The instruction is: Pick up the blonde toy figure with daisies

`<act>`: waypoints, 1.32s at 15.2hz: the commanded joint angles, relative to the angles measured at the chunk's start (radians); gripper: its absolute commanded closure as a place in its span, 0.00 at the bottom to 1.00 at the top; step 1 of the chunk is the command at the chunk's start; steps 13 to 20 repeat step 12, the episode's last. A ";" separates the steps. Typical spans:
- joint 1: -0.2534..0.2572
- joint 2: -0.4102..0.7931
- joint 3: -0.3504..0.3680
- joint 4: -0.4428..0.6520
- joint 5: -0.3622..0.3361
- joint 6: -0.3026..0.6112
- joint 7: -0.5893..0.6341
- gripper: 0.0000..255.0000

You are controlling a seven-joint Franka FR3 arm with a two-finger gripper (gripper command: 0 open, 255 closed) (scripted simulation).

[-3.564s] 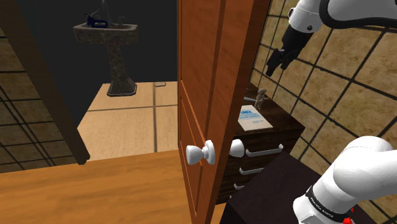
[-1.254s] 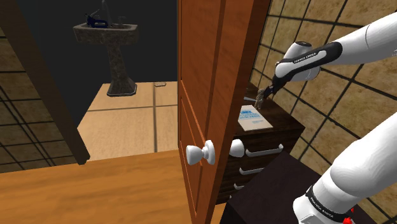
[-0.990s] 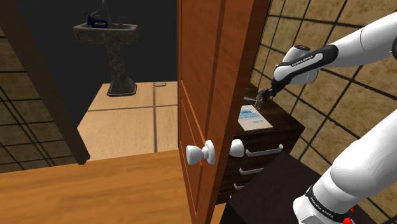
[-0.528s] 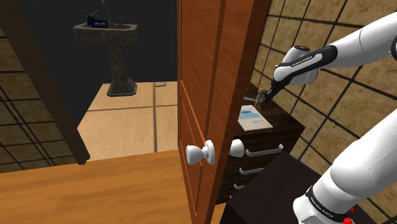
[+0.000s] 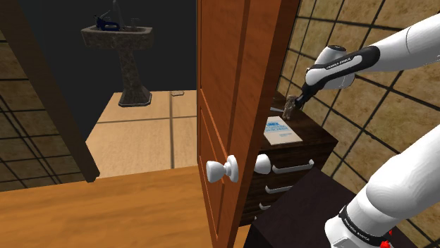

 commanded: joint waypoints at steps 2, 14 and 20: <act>-0.002 -0.023 0.007 0.022 -0.011 -0.044 0.009 1.00; -0.005 -0.075 0.023 0.089 -0.027 -0.161 0.021 1.00; -0.005 -0.075 0.023 0.089 -0.027 -0.161 0.021 1.00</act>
